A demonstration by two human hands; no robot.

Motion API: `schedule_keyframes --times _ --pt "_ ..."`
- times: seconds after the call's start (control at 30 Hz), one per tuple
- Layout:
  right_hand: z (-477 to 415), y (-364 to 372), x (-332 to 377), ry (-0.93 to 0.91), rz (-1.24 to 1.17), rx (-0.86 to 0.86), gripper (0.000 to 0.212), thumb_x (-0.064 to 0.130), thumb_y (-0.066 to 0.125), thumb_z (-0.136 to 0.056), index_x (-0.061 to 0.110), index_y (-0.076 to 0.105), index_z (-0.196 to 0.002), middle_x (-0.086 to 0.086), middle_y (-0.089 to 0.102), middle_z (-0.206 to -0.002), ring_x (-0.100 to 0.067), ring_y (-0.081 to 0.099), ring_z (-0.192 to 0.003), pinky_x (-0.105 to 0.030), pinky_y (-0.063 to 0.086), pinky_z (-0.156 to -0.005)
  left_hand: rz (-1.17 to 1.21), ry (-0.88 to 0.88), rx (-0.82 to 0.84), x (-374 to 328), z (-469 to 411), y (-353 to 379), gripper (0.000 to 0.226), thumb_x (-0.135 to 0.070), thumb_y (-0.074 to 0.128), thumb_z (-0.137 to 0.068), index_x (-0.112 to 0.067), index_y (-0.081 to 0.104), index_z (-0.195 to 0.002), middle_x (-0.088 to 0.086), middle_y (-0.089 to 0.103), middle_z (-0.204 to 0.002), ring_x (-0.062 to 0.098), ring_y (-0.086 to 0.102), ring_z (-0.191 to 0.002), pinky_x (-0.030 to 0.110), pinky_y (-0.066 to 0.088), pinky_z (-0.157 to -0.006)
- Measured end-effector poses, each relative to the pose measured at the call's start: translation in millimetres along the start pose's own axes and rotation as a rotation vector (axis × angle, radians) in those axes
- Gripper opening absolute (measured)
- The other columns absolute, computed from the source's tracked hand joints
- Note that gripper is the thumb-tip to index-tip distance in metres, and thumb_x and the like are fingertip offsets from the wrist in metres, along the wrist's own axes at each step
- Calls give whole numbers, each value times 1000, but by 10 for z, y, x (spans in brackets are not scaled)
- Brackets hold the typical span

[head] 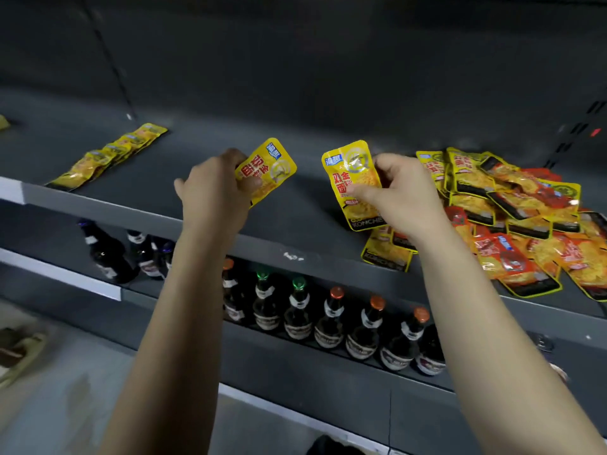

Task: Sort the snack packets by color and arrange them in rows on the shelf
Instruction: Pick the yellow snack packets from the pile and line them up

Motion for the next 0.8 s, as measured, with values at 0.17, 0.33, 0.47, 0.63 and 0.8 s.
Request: schedule_keyframes --times 0.17,0.33,0.47,0.63,0.8 --pt "19 469 351 -103 290 46 17 22 74 -80 11 61 -77 4 51 -65 -25 47 -72 -36 26 -61 -43 7 5 469 -71 -230 18 -29 64 -90 -22 63 -107 8 67 -102 37 55 -105 46 29 -99" --pt "30 986 646 -118 385 32 9 22 73 -82 20 67 -88 -2 65 -84 -30 56 -88 -36 44 -74 -27 48 -13 1024 -182 -490 18 -28 66 -88 -23 63 -106 8 68 -99 36 56 -103 44 31 -94" --pt "9 1377 889 -97 409 26 18 20 71 -84 20 71 -102 -5 71 -102 -31 58 -99 -34 45 -79 -10 83 -15 1400 -322 -647 19 -27 65 -88 -23 64 -106 5 68 -92 33 58 -98 43 31 -92" --pt "-65 1669 1051 -51 421 19 19 19 69 -85 24 71 -103 -4 70 -103 -29 56 -103 -30 39 -76 -26 117 4 1670 -489 -694 22 -27 66 -88 -24 63 -110 4 67 -96 31 56 -101 43 25 -96" --pt "-247 1824 1077 -34 470 13 18 20 69 -84 23 70 -102 -5 69 -100 -32 56 -101 -33 42 -79 -27 140 33 1794 -729 -580 18 -27 67 -88 -25 63 -105 -4 56 -83 31 57 -98 44 25 -96"
Point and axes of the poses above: each hand's wrist, its own z-axis away from the middle knuckle, its own y-axis out of the palm, x = y × z, the point moved 5 cm from there along -z, towards the middle knuckle
